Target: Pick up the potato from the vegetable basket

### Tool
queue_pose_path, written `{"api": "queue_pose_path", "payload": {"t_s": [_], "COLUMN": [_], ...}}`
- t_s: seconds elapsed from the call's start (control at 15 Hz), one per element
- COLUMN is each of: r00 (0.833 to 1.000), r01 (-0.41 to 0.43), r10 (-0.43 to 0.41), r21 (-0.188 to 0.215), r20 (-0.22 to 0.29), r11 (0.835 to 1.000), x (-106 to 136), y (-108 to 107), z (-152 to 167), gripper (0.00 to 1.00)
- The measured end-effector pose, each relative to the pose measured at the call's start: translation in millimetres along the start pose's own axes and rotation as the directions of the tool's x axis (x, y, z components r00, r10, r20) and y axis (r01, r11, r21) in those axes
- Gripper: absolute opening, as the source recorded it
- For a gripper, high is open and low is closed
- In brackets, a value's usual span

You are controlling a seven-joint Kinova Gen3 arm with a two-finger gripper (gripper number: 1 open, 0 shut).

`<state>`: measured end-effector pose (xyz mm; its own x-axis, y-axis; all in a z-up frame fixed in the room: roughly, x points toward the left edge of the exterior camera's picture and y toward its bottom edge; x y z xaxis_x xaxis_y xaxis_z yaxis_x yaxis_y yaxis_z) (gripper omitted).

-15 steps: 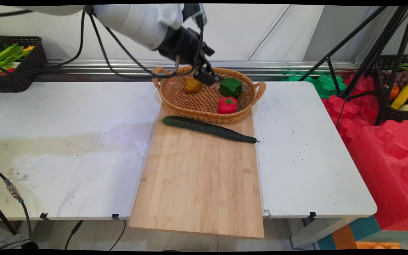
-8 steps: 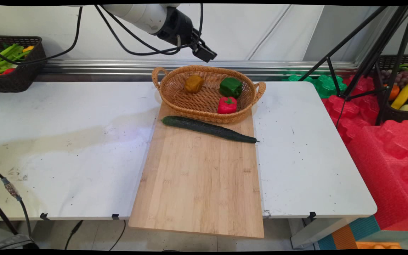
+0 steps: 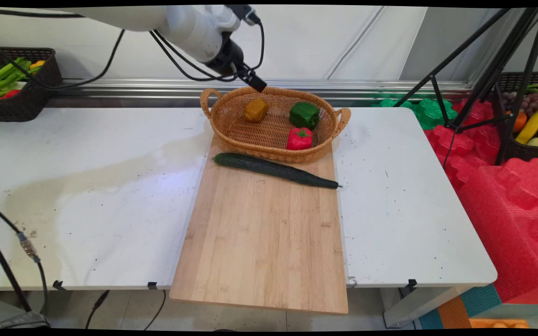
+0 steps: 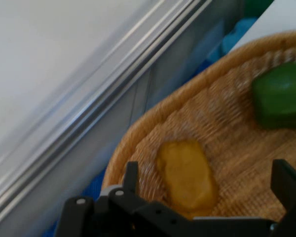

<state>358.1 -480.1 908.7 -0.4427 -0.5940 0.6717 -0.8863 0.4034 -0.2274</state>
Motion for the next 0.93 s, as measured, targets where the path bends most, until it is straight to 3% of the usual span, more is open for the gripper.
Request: {"api": "queue_pose_path", "payload": {"t_s": [0.33, 0.93], "r00": [0.993, 0.974], "r01": [0.061, 0.144], "r10": [-0.062, -0.145], "r21": [0.015, 0.019], "r20": [0.101, 0.175], "r11": [0.998, 0.989], "x": [-17, -28], "y": [-5, -8], "z": [47, 100], "gripper": [1.00, 1.00]}}
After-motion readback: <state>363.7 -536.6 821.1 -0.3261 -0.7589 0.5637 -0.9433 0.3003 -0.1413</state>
